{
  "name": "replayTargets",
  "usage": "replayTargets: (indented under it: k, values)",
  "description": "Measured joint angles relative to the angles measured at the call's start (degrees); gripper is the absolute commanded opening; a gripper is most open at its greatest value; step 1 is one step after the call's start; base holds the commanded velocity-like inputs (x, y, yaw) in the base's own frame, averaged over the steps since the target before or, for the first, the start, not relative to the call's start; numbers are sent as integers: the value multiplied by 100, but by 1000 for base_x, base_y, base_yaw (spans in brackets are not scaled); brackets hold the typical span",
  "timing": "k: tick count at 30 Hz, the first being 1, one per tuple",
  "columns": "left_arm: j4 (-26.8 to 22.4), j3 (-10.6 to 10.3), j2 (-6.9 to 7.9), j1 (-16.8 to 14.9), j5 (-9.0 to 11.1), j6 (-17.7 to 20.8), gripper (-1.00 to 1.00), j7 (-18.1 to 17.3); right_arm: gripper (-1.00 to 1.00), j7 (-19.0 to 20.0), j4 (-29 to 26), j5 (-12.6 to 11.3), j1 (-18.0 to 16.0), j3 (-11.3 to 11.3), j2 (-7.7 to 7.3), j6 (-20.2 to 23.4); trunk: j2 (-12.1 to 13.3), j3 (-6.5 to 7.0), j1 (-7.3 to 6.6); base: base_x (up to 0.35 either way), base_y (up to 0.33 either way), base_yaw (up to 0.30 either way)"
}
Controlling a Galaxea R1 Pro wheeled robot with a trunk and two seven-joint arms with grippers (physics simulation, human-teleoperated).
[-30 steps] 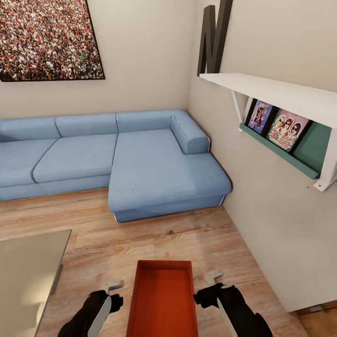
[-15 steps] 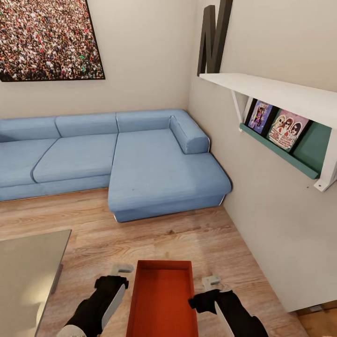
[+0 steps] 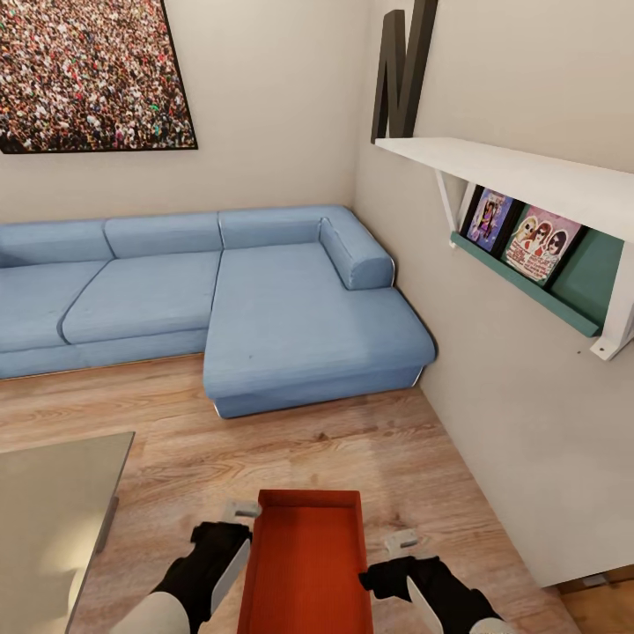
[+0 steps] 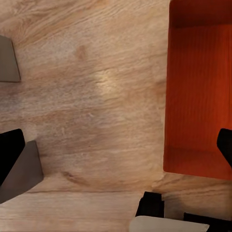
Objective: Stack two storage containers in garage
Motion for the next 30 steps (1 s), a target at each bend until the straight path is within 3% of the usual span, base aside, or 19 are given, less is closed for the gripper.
replayTargets:
  k: [4, 9, 12, 19, 30]
  values:
    - [9, -169, -15, -7, -3, -98, 100, 5, 100, 0, 69, -3, -26, -82, -4, -97, 0, 0, 0, 0, 0, 0]
    - [-9, -384, -44, -43, -9, -133, 100, 8, 100, 5, 101, 1, -33, -693, -5, -304, 0, 0, 0, 0, 0, 0]
    - [-11, -455, -45, -56, -10, -304, 100, 9, 100, 0, 104, 9, -34, -862, -8, -356, 0, 0, 0, 0, 0, 0]
    - [-13, -554, -8, -61, 30, -561, 100, -42, 100, -1, 113, 10, -34, -916, 28, -373, 0, 0, 0, 0, 0, 0]
    - [20, -542, 46, -61, 52, -1125, 100, -29, 100, -1, 105, 39, -34, -891, 49, -380, 0, 0, 0, 0, 0, 0]
